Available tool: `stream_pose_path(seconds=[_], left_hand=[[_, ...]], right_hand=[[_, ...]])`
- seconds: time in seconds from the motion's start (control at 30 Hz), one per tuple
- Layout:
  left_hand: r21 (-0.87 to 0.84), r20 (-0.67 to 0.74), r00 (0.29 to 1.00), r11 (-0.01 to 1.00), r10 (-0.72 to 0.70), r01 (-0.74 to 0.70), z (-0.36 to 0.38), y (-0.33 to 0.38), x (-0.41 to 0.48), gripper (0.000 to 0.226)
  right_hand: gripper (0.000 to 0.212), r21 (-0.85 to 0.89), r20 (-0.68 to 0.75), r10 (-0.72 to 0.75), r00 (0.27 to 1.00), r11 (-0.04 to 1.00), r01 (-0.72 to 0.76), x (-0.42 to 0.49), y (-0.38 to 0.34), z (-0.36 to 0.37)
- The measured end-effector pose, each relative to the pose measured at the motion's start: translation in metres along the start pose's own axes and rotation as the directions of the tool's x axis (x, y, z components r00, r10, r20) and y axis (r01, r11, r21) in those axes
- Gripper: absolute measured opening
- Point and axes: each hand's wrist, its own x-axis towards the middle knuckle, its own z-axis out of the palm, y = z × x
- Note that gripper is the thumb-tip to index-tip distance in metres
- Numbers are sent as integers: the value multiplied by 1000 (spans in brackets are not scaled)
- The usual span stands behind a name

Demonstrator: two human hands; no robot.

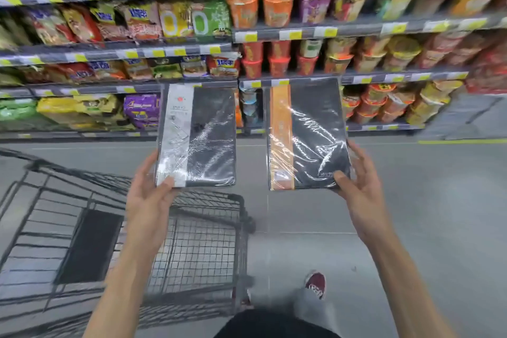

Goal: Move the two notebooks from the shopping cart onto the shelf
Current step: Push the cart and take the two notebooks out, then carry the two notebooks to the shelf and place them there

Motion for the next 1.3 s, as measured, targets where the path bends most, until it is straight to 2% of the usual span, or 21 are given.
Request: stream_pose_path(seconds=[0.23, 0.47, 0.63, 1.0, 1.3], left_hand=[[-82, 166, 986, 996, 35, -21, 167, -23, 3, 58], [-134, 310, 949, 991, 66, -25, 286, -46, -16, 59], [-142, 443, 893, 990, 75, -12, 353, -53, -22, 61], [-48, 655, 755, 994, -40, 95, 525, -76, -24, 58], [93, 794, 574, 973, -201, 212, 683, -120, -9, 57]], right_hand=[[63, 18, -148, -94, 985, 995, 98, 35, -54, -125], [61, 4, -299, -175, 938, 983, 184, 25, -91, -226], [61, -8, -453, -216, 865, 971, 238, 2, -106, -283], [61, -42, -662, -216, 718, 967, 252, 18, -109, -390], [60, -47, -853, -176, 492, 964, 263, 69, -121, -470]])
